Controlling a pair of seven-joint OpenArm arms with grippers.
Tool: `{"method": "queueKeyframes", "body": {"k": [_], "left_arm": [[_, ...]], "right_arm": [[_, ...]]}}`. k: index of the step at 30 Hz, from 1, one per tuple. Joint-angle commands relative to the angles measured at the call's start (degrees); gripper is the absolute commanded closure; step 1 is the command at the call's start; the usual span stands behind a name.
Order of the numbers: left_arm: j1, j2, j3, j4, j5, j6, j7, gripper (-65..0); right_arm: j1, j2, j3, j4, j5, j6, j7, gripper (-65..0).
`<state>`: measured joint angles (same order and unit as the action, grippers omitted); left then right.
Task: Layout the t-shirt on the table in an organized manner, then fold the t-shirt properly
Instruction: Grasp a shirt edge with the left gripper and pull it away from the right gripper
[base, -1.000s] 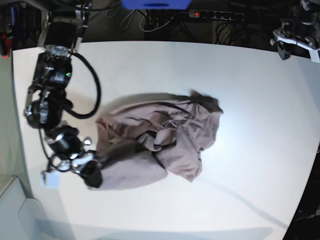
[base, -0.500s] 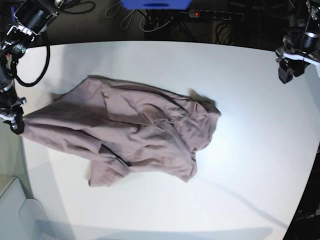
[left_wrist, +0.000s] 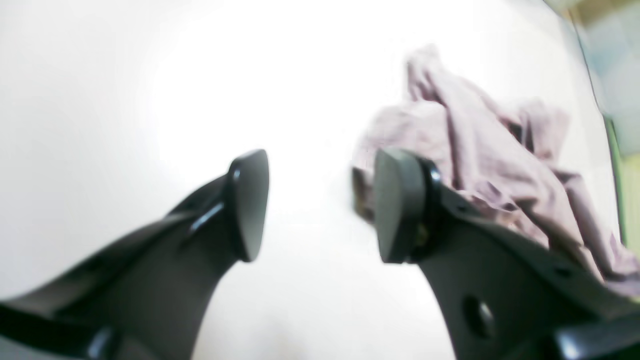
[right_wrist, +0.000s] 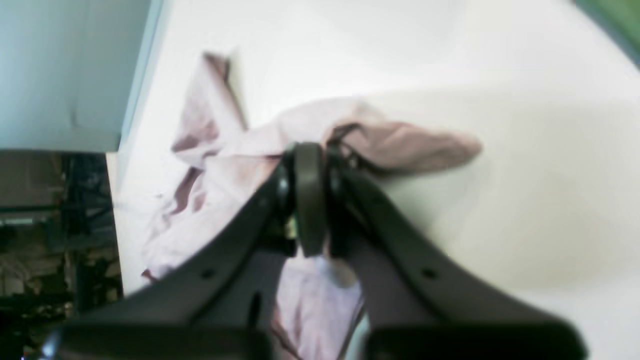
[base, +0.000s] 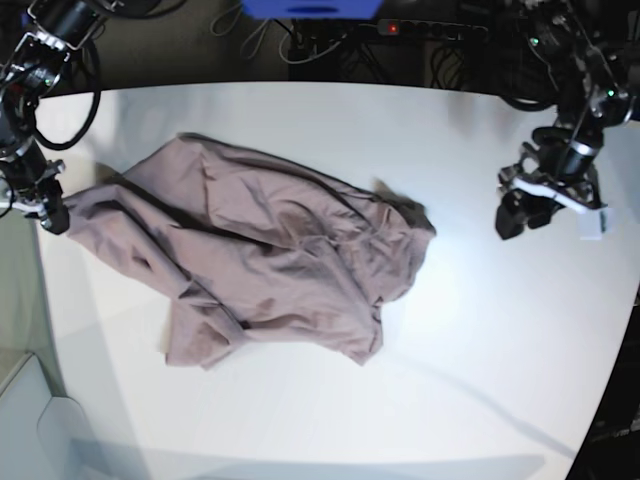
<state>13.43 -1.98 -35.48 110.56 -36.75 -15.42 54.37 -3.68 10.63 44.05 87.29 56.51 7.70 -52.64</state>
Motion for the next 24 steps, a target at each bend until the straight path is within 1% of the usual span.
{"method": "queueKeyframes", "body": {"k": [1,4,6,9,14,18,21,24], "left_arm": [[-1.2,0.4,1.2,-0.4,1.4,-0.2,-0.9,-32.8],[-3.7,3.3,4.9,-3.7,7.4,-0.2,-1.0,-32.8],[-5.1,4.7,7.0,-6.9,10.2,-0.4,-1.1,-32.8],[-6.6,5.6,8.0,-11.6,12.1,-0.5,-1.2,-32.8],[-7.6,5.4,8.9,-17.9,12.3,-0.5,-6.3,-32.8],[-7.8,3.3,14.2,-21.7,12.2,-0.5,-8.7,-32.8],[-7.7,3.1,17.7,-21.8,12.3,-0.3,-11.2,-32.7],[-7.7,3.2,19.1,-21.8,12.3,-0.2,-11.9,-32.7]], "right_arm": [[0.4,1.1,0.3,1.9,2.2,0.3,-0.1,-11.0],[0.4,1.1,0.3,3.0,2.2,0.3,-1.2,-20.6],[0.4,1.1,0.3,3.0,2.2,0.3,-1.6,-26.9],[-0.7,1.1,0.4,3.0,2.2,0.3,-1.2,-31.0],[-1.1,1.1,0.3,3.0,2.1,0.3,-1.0,-31.4],[-1.2,1.1,0.3,3.0,2.0,0.3,-1.0,-31.4],[-1.2,1.2,0.3,3.0,2.0,0.3,-1.1,-31.4],[-1.2,1.2,0.3,2.8,1.9,0.3,-1.2,-31.4]]}}
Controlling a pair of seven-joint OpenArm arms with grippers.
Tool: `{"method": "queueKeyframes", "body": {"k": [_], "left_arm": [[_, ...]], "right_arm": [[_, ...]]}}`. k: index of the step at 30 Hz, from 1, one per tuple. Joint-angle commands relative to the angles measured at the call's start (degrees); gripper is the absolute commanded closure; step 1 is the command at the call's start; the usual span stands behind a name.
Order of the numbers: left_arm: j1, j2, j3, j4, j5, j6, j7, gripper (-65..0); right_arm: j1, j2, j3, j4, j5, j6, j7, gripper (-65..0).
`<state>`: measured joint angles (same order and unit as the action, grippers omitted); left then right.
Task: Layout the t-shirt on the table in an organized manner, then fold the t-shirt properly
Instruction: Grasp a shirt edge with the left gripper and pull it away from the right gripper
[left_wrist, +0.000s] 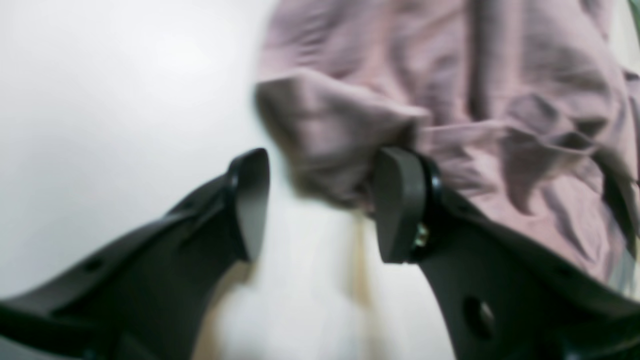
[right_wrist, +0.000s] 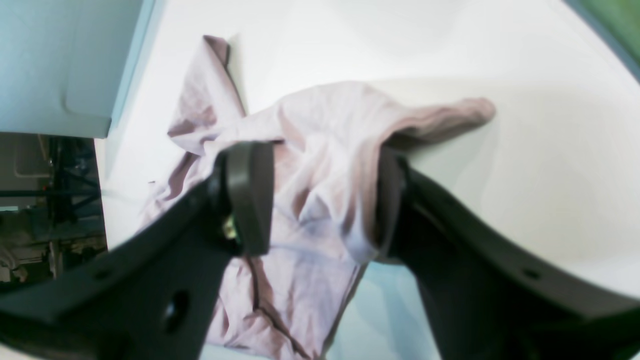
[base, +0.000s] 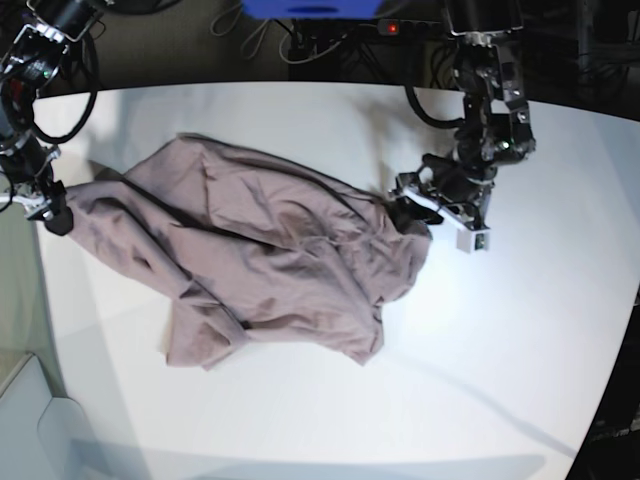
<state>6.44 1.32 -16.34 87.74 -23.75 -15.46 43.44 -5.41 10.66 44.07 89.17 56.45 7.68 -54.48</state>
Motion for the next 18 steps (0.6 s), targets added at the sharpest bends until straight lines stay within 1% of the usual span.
{"method": "queueKeyframes", "body": {"k": [1,5,9,11,13,14,16,17,18], "left_arm": [[-0.8,-0.1,-0.1,0.9,-0.7,-0.1,-0.9,-32.7],[-2.0,0.0,0.0,0.5,-0.6,-0.1,-0.8,-32.7],[-3.1,0.0,0.0,-2.5,-0.6,-0.4,-0.8,-32.5],[-3.2,-0.1,0.0,-3.7,-0.6,-0.7,-0.8,-31.3],[-3.2,-0.1,0.0,-4.3,-0.6,-0.7,-0.8,-23.4],[-3.2,-0.1,0.0,-4.3,-0.7,-0.7,-0.7,-17.5],[-3.1,-0.2,0.0,-3.6,-1.1,-0.7,-0.3,-2.1],[-3.1,-0.4,0.0,-3.1,-1.1,-0.7,-0.2,0.0],[-2.9,-0.4,0.0,-2.3,-1.2,-0.7,-0.2,-0.1]], "right_arm": [[0.5,1.2,0.3,0.8,2.0,0.3,0.6,-31.4],[0.5,1.2,0.2,0.7,2.0,0.3,0.6,-31.4],[0.5,1.4,0.2,0.6,1.9,0.3,0.6,-31.4],[0.5,1.4,0.2,0.6,1.9,0.3,0.6,-31.4],[0.5,1.4,0.2,0.6,1.9,0.3,0.6,-31.4],[0.5,1.5,0.2,0.6,1.9,0.3,0.7,-31.4],[0.5,1.5,0.2,0.6,1.9,0.3,0.7,-31.4],[0.5,1.5,0.2,0.6,1.9,0.3,0.7,-31.4],[0.5,1.5,0.2,0.5,1.9,0.3,0.7,-31.4]]}}
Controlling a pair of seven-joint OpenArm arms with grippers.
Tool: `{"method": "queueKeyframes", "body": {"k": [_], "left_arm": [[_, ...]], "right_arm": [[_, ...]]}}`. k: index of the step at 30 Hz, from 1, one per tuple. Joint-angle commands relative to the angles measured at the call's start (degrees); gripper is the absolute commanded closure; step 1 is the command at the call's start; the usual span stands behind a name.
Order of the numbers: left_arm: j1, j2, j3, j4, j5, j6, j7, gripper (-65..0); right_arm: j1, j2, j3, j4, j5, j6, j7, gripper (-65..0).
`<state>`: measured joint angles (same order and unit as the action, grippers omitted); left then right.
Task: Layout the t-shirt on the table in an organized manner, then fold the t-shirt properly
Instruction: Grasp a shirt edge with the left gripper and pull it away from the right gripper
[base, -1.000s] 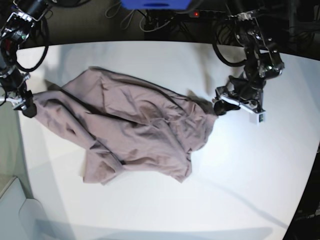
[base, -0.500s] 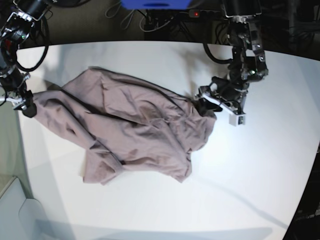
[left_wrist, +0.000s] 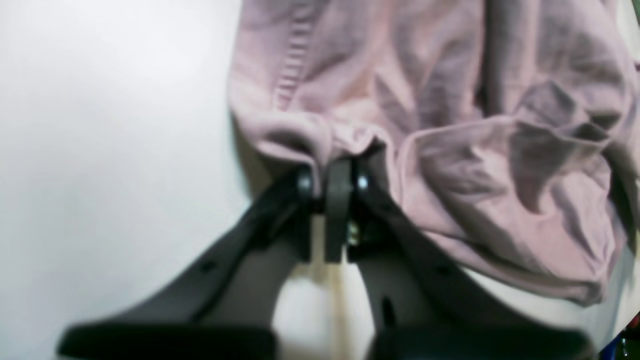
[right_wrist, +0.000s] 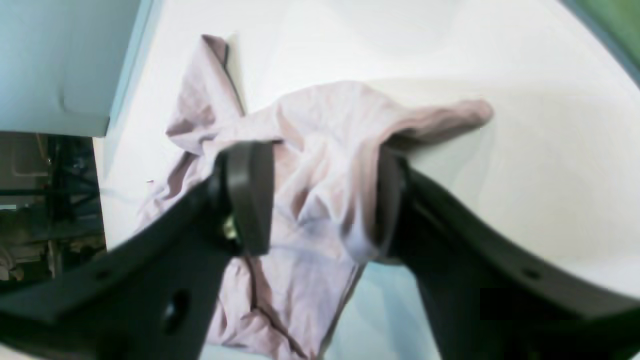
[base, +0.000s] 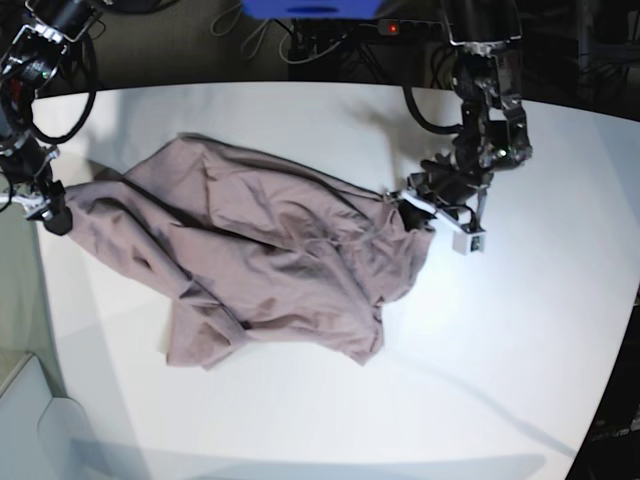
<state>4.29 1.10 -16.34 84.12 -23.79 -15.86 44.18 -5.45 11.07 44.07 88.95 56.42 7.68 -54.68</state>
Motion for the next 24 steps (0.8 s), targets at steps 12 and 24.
{"method": "queueKeyframes", "body": {"k": [12,24], "left_arm": [[7.6,-0.4,-0.6,30.6,-2.2,-0.4,10.1,-0.4],[12.2,-4.2,-24.1,30.5,-33.7,-0.3,27.4,-0.4]], "right_arm": [[1.0,1.1,0.1,0.8,1.9,0.3,1.1,-31.4],[1.1,0.9,-1.9,0.8,1.9,0.3,1.2,-31.4]]}}
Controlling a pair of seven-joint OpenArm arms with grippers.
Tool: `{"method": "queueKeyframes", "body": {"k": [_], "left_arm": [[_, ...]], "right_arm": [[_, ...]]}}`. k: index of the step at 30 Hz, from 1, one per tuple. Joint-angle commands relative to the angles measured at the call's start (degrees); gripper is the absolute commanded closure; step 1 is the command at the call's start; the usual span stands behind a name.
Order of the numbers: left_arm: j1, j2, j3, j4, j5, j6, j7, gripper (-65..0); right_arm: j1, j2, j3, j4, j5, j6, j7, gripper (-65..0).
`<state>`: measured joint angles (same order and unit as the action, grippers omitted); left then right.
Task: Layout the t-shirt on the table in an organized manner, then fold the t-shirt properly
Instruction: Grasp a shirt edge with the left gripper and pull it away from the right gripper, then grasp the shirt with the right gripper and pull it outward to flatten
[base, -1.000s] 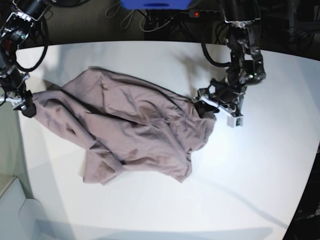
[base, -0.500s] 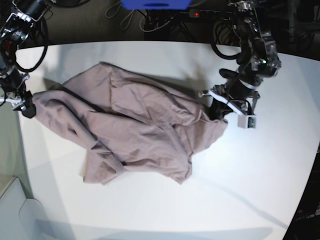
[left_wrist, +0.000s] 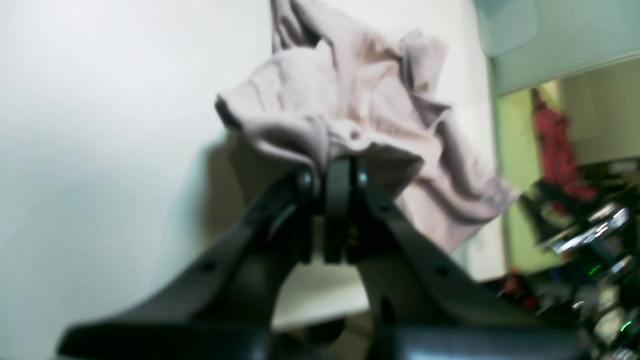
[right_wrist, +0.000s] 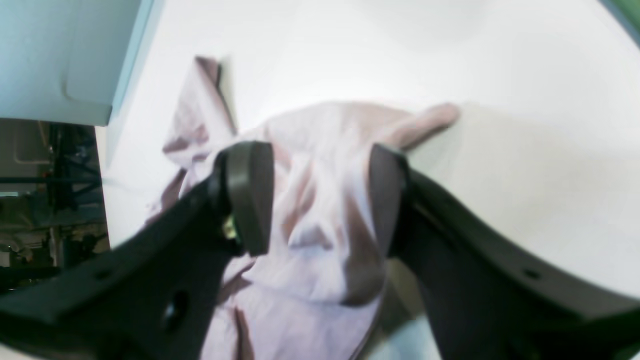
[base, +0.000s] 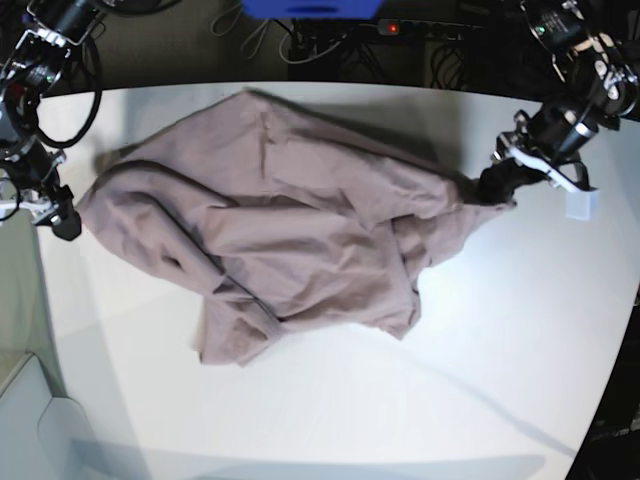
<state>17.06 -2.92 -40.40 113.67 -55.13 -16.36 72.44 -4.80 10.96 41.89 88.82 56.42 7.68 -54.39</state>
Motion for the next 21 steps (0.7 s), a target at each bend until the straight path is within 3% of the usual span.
{"method": "queueKeyframes", "body": {"k": [1,5,13,15,19,21], "left_arm": [[0.2,-1.3,0.1,0.8,-2.3,0.2,-0.8,-0.4],[3.5,-3.8,0.3,-3.3,-2.8,0.2,-0.5,-0.8],[5.4,-4.0,0.3,-9.5,-2.4,0.1,-0.3,-3.0],[5.9,-5.2,0.4,-9.4,-2.8,0.1,-0.3,-10.0],[6.5,-7.2,2.9,-9.4,-3.0,0.1,-0.5,-31.8],[6.5,-7.6,3.4,-9.4,-3.1,-0.7,-0.7,-36.6]], "right_arm": [[0.4,1.0,0.3,0.9,1.9,0.3,0.9,-31.4],[0.4,1.0,0.3,0.9,1.9,0.3,0.9,-31.4],[0.2,1.2,-1.3,1.5,2.0,0.4,0.7,-31.4],[0.0,1.2,-1.3,2.3,2.0,0.4,0.7,-31.4],[-0.1,1.2,-1.8,5.1,2.0,0.4,0.5,-31.4],[-0.1,1.2,-3.3,6.6,1.9,0.4,0.5,-31.5]]}}
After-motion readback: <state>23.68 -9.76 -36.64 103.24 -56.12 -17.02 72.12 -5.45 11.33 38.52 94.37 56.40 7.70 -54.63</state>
